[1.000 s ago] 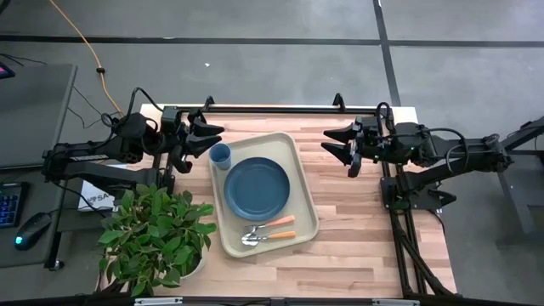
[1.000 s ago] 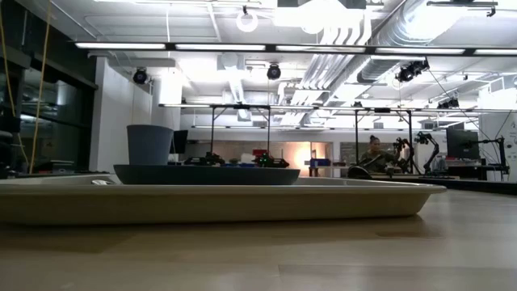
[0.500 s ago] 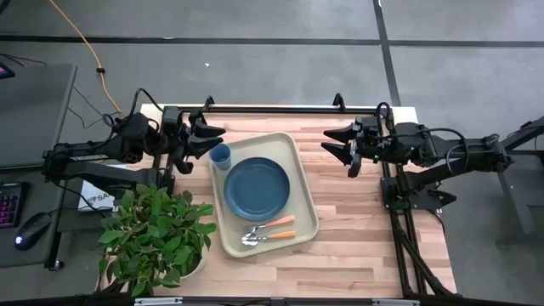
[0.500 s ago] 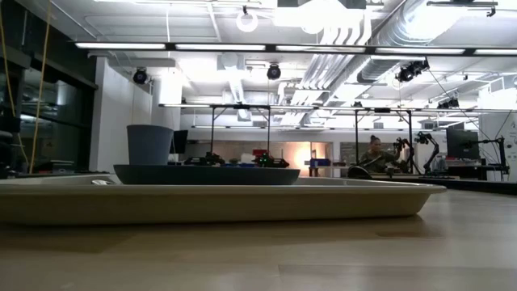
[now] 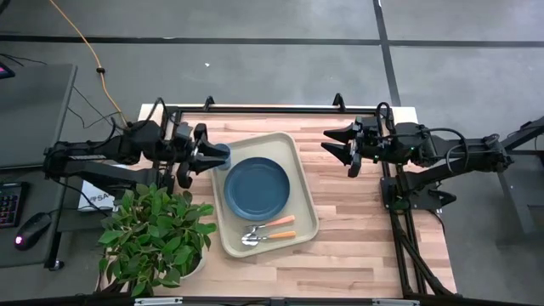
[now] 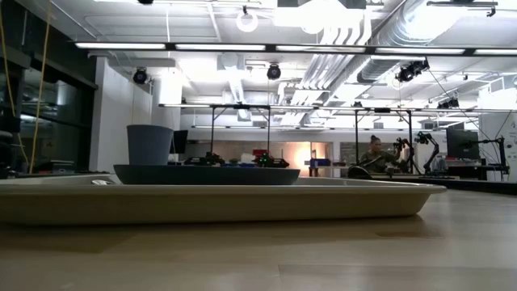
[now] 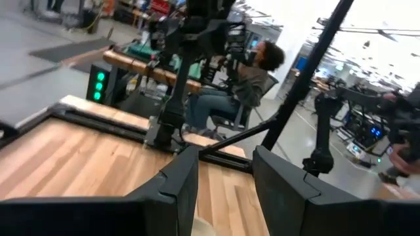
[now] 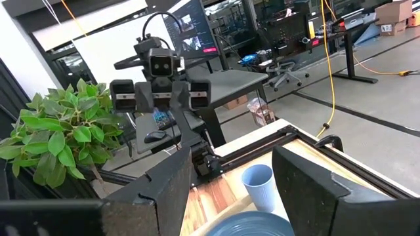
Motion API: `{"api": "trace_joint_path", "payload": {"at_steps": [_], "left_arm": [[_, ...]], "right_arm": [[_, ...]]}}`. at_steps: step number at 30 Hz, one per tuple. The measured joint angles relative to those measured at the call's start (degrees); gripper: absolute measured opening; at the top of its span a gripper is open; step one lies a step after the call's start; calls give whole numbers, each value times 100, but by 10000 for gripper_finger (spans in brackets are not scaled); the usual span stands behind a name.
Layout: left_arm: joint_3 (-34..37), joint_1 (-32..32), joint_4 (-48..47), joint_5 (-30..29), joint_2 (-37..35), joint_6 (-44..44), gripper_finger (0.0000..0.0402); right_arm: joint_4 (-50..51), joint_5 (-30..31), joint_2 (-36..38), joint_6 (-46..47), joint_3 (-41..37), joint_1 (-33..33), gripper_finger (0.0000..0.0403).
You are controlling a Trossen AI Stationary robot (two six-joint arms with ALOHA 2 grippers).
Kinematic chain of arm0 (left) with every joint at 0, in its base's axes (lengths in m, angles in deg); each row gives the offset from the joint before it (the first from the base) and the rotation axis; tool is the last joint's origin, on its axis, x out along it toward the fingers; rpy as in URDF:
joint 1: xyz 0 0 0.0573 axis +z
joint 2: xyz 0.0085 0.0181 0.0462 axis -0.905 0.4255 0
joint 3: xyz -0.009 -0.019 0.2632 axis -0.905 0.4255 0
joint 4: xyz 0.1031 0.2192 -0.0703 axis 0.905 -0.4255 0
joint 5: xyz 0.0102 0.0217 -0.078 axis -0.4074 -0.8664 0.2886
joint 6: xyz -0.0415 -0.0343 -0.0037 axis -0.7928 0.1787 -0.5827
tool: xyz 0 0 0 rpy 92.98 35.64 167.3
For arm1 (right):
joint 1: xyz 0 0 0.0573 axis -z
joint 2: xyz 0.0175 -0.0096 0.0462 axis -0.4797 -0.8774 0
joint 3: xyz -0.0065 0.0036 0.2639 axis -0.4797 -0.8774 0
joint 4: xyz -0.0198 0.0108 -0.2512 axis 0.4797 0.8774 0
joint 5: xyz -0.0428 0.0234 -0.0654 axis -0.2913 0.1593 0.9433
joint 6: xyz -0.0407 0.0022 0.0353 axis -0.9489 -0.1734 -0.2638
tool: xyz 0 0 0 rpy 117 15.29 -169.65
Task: Pick and place plate/cup/fork/spoon on tray
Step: Return to Home Position
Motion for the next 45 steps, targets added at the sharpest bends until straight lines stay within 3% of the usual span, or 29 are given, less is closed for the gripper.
{"api": "trace_joint_path", "payload": {"at_steps": [5, 12, 16, 21, 27, 37, 41, 45], "left_arm": [[187, -155, 84, -296, -237, 351, 129], [1832, -151, 1118, -585, -1367, -44, 125], [2720, -155, 1295, -892, -2236, -145, 91], [3649, -172, 1541, -915, -3225, -361, 12], [4565, -307, 2023, -896, -4135, -604, 2], [4690, -357, 1415, -935, -4341, -195, 0], [4690, -348, 1238, -1004, -4341, -185, 0], [4690, -348, 1026, -1243, -4330, -213, 0]], "right_arm": [[0, 0, 1, 1, 0, 0, 204], [28, 4, 2, 107, 2, 0, 204], [97, 3, 2, 82, 2, 0, 204], [131, 3, 0, 119, 2, 0, 204], [129, 4, 2, 116, 2, 0, 204], [496, -28, 52, 483, 2, 0, 203], [1467, -212, 248, 997, 9, -36, 158], [1830, -232, 690, 1119, -299, -241, 42]]}}
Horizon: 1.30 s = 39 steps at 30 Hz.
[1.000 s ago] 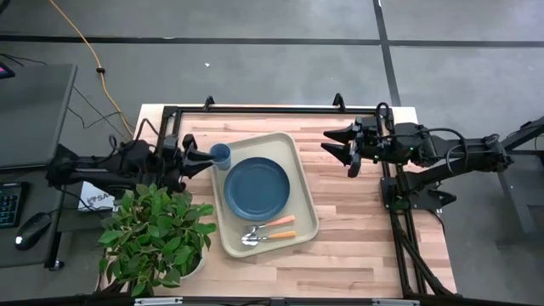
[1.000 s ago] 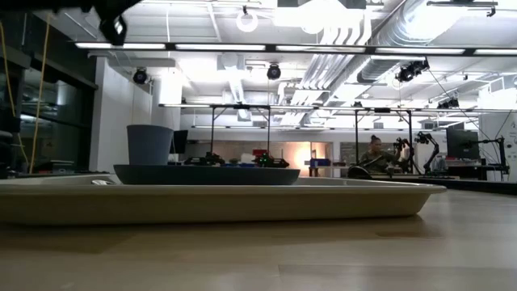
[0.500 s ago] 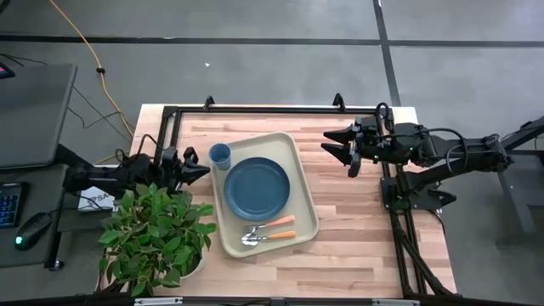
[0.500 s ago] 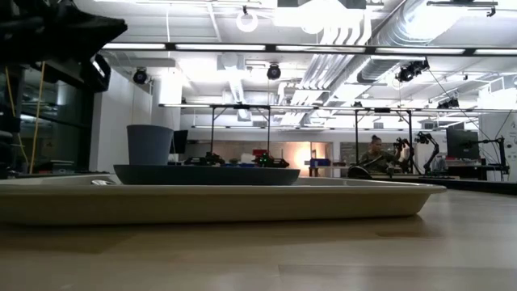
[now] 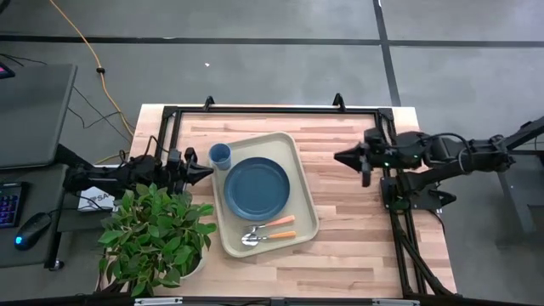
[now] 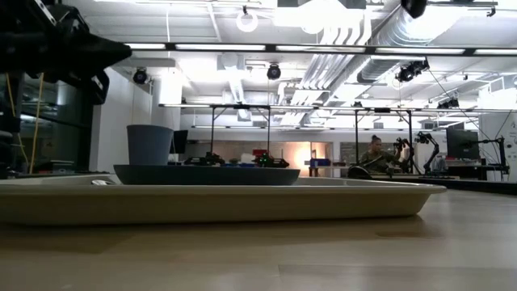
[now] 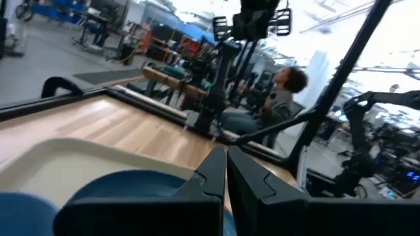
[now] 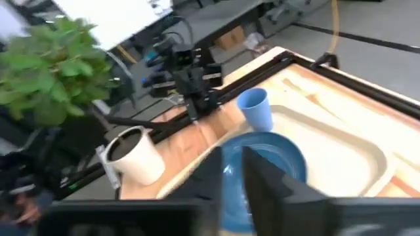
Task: Pick and place plate/cup/fork/spoon on tray
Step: Return to Home Position
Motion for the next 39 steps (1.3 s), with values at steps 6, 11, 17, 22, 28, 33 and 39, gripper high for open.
{"api": "trace_joint_path", "payload": {"at_steps": [6, 11, 17, 22, 28, 33, 39], "left_arm": [[0, 0, -57, 4, 0, 0, 0], [0, 0, -58, 6, 2, 0, 0], [0, 0, -57, 8, 2, 0, 0], [-2, 0, -49, 21, 7, 0, 1], [0, -9, -79, 43, -8, 0, 1], [0, -9, -77, 40, -9, -2, 1], [-2, -9, -77, 30, -7, -2, 1]], "right_arm": [[-655, 130, 1376, 150, -1348, -267, 21], [-1666, 60, 2788, 112, -2785, -214, 7], [-2544, -348, 4275, 13, -4168, -60, 2], [-2892, -665, 4334, -431, -4607, -32, 0], [-3573, -677, 4438, -753, -5286, -35, 0], [-3391, -682, 4421, -1057, -5295, -37, 0], [-2564, -737, 4341, -1245, -5290, -37, 0]]}}
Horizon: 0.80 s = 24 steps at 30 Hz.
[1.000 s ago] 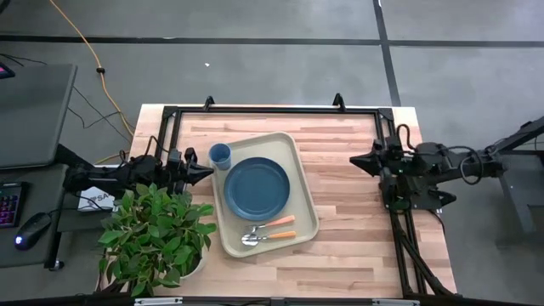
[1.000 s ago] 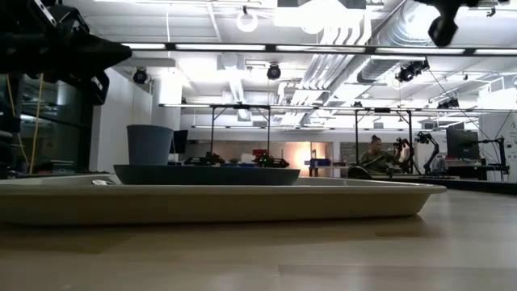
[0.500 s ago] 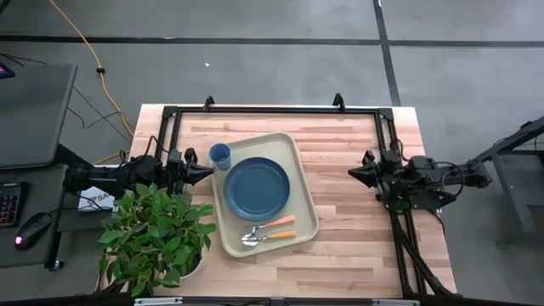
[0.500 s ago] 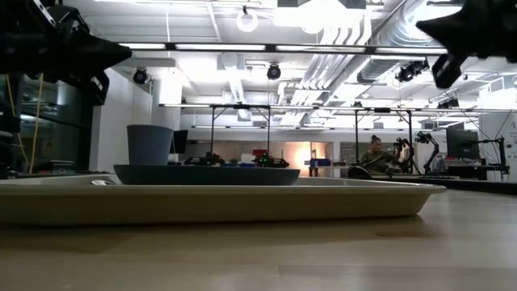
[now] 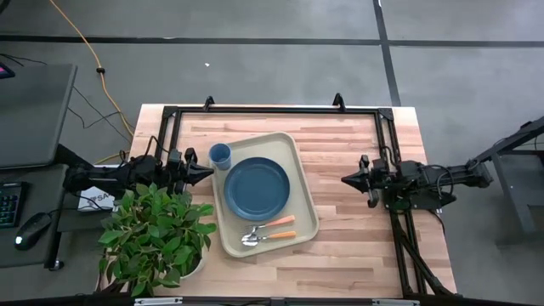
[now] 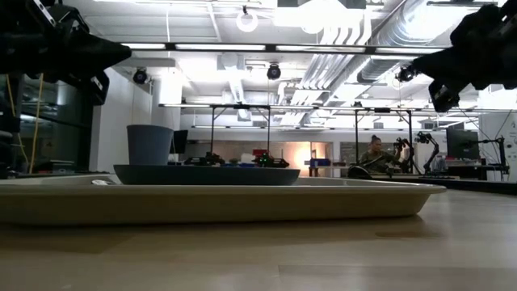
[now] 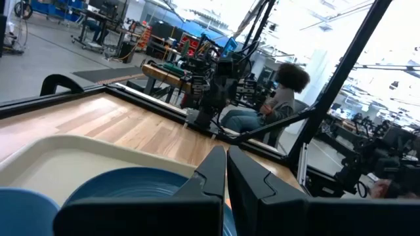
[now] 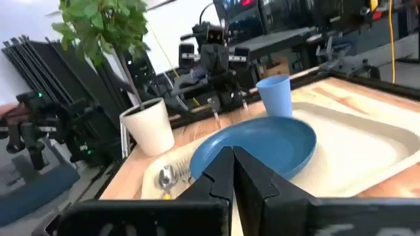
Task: Pick and place plate/cup/fork/spoon on tray
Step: Return to Home Position
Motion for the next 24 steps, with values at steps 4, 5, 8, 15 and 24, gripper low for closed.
{"api": "trace_joint_path", "payload": {"at_steps": [4, 5, 8, 15, 24], "left_arm": [[0, 0, 1, -1, 0, 0, 0], [2, 0, 0, -3, 0, 0, 0], [0, 0, 1, -2, 0, 0, 1], [0, -2, 1, -2, 0, 0, 1], [2, -2, 1, -2, 0, 0, 1]], "right_arm": [[37, -67, -101, 106, 6, 0, 0], [37, -67, -113, 98, 6, 0, 0], [48, -67, -116, 123, 8, 0, 0], [54, -65, -116, 126, 11, 0, 0], [63, -65, -116, 126, 13, 0, 0]]}}
